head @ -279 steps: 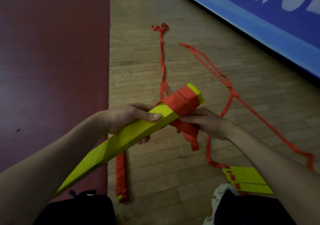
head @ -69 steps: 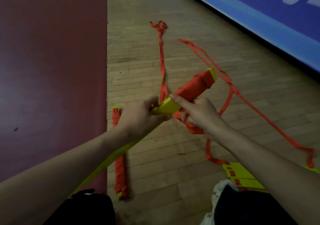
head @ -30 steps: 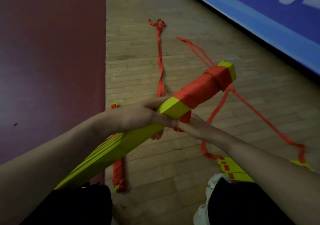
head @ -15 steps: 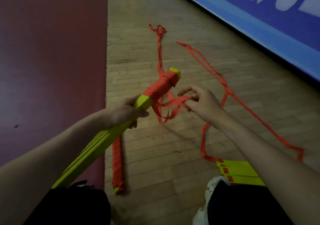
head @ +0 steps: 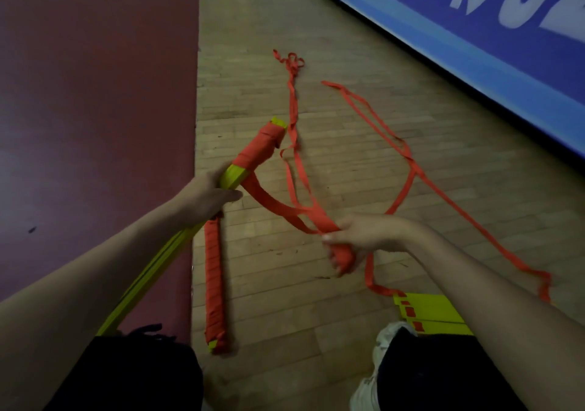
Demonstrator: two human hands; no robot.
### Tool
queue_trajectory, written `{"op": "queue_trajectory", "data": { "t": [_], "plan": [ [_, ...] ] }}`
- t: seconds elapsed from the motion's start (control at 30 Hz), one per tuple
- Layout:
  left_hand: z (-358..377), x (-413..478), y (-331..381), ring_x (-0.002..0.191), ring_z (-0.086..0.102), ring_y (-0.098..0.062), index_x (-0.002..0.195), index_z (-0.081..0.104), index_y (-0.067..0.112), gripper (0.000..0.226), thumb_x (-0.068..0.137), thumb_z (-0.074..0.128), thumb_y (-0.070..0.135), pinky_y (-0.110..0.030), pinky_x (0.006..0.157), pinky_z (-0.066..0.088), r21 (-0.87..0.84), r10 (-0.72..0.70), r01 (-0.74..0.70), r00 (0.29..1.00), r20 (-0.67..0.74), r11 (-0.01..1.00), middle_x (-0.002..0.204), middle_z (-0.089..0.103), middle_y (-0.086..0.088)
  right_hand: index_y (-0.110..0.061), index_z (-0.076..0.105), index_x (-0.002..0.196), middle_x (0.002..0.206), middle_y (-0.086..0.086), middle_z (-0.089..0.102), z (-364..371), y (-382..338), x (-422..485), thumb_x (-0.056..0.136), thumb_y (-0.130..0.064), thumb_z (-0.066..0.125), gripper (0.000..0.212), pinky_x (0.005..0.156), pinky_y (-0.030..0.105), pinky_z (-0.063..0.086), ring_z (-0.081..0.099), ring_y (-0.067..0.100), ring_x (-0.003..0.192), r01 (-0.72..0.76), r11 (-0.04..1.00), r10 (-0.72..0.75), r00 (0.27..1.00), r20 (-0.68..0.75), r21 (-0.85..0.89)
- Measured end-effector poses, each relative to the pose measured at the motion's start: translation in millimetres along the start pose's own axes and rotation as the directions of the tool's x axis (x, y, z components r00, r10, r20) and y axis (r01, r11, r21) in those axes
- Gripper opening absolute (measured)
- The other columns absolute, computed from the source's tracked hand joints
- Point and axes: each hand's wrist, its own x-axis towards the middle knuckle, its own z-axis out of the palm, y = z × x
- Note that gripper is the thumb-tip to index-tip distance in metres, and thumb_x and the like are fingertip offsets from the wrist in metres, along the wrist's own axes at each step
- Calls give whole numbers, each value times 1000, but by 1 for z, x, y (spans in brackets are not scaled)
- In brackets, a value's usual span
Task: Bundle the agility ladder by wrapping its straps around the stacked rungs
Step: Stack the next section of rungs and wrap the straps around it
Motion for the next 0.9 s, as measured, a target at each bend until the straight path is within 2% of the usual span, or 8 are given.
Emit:
{"op": "queue_trajectory", "data": {
  "t": [0.17, 0.27, 0.33, 0.4, 0.53, 0.67, 0.77, 0.9],
  "plan": [
    [13, -4, 22, 54, 55, -18, 140, 41, 30, 55, 92, 62, 14, -29, 50, 49, -41, 59, -57, 996, 61, 998, 77, 55, -4, -13, 64, 100, 89, 6, 71, 11, -32, -31, 93, -23, 58, 13, 64, 30, 57, 71, 16, 74, 159, 987, -152, 935, 320, 5],
    [14, -6, 26, 54, 53, -17, 142, 40, 28, 58, 91, 62, 13, -30, 51, 47, -68, 74, -68, 993, 88, 995, 75, 52, -1, -19, 62, 95, 84, 3, 70, 8, -23, -8, 97, -18, 54, 8, 76, 39, 58, 70, 18, 77, 187, 976, -201, 970, -135, -111],
    [15, -9, 28, 55, 54, -19, 143, 39, 26, 58, 91, 62, 12, -33, 53, 48, -85, 85, -74, 988, 133, 994, 74, 52, -3, -16, 62, 102, 101, 10, 69, -5, -17, 7, 95, -22, 56, 11, 87, 38, 51, 66, 27, 97, 66, 956, -211, 834, -510, -287],
    [16, -14, 34, 59, 55, -22, 142, 40, 25, 56, 92, 61, 10, -36, 56, 50, -122, 97, -74, 976, 195, 990, 78, 54, -6, -8, 40, 139, 138, 19, 49, -13, -12, 12, 91, -30, 62, 57, 101, 35, 40, 46, 34, 128, -179, 883, -145, 774, -617, -433],
    [18, -23, 44, 64, 57, -24, 134, 48, 24, 50, 90, 63, 6, -33, 57, 50, -238, 123, -23, 900, 418, 971, 91, 61, -14, -13, 21, 151, 154, 7, 29, -3, -15, 14, 77, -26, 79, 96, 110, 23, 24, 25, 22, 143, 122, 954, -253, 816, -519, -274],
    [15, -30, 52, 72, 53, -29, 126, 55, 19, 46, 84, 69, 8, -34, 61, 48, -329, 154, 62, 790, 593, 942, 81, 60, -2, -21, 54, 129, 135, -1, 57, -4, -18, 14, 71, -13, 82, 65, 110, 33, 35, 47, 16, 130, 431, 899, -381, 853, -357, 71],
    [7, -31, 54, 72, 55, -28, 116, 60, 21, 39, 81, 71, 8, -32, 59, 50, -364, 157, 114, 756, 636, 924, 86, 64, 0, -18, 64, 117, 119, 5, 69, -4, -15, 8, 76, -15, 76, 42, 102, 32, 47, 62, 15, 115, 456, 889, -447, 884, -136, 44],
    [1, -28, 48, 67, 57, -25, 127, 55, 15, 51, 78, 67, 14, -31, 58, 51, -382, 162, 147, 727, 667, 912, 116, 68, -10, -18, 73, 103, 104, -1, 74, -8, -12, 6, 80, -25, 76, 24, 97, 32, 47, 66, 10, 103, 466, 885, -452, 853, -261, -12]
  ]
}}
